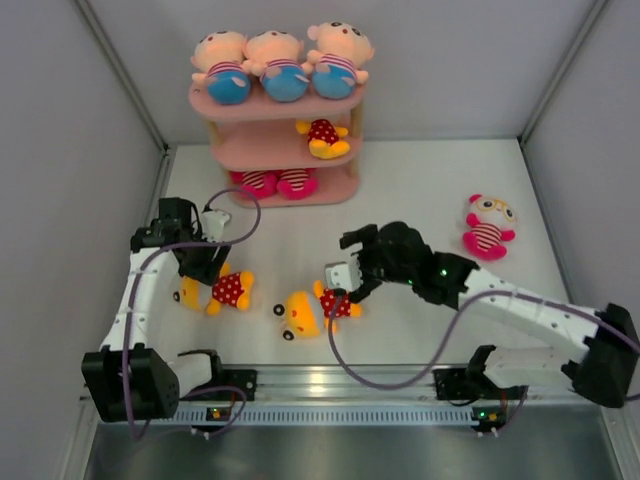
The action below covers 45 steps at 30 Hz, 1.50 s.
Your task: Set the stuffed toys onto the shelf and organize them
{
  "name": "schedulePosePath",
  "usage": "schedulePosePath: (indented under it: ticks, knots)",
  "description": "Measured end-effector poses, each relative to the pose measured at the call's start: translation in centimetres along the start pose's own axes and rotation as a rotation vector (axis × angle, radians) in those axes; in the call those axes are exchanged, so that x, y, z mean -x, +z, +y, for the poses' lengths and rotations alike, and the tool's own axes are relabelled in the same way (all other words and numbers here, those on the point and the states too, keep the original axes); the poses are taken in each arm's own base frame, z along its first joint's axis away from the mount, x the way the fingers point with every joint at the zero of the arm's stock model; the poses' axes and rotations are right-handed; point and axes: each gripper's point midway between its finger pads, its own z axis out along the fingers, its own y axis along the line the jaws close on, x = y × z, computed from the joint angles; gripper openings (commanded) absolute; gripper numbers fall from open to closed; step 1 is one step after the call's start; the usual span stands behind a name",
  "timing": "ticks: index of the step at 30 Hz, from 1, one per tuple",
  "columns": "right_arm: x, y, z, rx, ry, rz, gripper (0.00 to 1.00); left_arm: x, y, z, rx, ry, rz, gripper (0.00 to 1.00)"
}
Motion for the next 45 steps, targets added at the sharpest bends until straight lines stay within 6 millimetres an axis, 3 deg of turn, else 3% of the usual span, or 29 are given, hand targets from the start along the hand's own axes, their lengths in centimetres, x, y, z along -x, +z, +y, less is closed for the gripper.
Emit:
schedulePosePath:
  ticks: [3, 4, 9, 12, 14, 16, 20, 26, 35, 38, 39, 42, 45]
  knots:
    - [-3.6, 3.3, -3.8, 0.038, -0.23, 0.147, 0.86, -1.4, 0.3, 0.6, 0.021, -0.073, 0.005, 0.68]
    - [-4.8, 4.2, -4.0, 0.051, -0.314, 0.183, 0.86, -1.6, 0.3, 0.7, 0.034, -0.086, 0.003, 0.68]
    - [-7.8, 6.1, 1.5, 0.229, -0.692, 0.268, 0.88, -0.7, -0.2, 1.4, 0.079, -0.112, -0.062, 0.68]
    - [-9.0, 5.0, 6.2, 0.342, -0.836, 0.261, 0.9, -0.1, -0.3, 1.3, 0.074, -0.121, -0.095, 0.68]
    - [-8.8, 4.0, 7.8, 0.376, -0.903, 0.244, 0.91, 0.2, -0.3, 1.2, 0.065, -0.124, -0.108, 0.68]
    - [-7.2, 3.6, 7.9, 0.362, -0.966, 0.208, 0.91, 0.3, -0.2, 1.0, 0.054, -0.126, -0.116, 0.68]
    - [-5.3, 4.6, 8.2, 0.337, -1.06, 0.147, 0.91, 0.7, -0.2, 0.7, 0.035, -0.134, -0.135, 0.68]
    - [-7.0, 6.4, 11.2, 0.422, -1.095, 0.134, 0.9, 1.2, -0.2, 0.4, 0.013, -0.137, -0.155, 0.68]
    - [-7.8, 8.8, 12.4, 0.446, -1.091, 0.133, 0.86, 1.6, -0.6, -0.1, -0.004, -0.133, -0.187, 0.67]
    - [-7.4, 10.0, 11.7, 0.421, -1.076, 0.136, 0.72, 1.7, -0.8, -0.1, -0.003, -0.131, -0.195, 0.67]
    - [-7.2, 10.3, 11.5, 0.414, -1.063, 0.137, 0.61, 1.7, -0.8, -0.1, -0.002, -0.131, -0.196, 0.67]
    - [-6.2, 11.2, 10.7, 0.392, -0.989, 0.14, 0.45, 1.7, -0.8, -0.1, -0.001, -0.131, -0.199, 0.67]
    - [-4.4, 11.9, 9.4, 0.367, -0.856, 0.138, 0.21, 1.7, -0.9, -0.1, 0.0, -0.13, -0.201, 0.67]
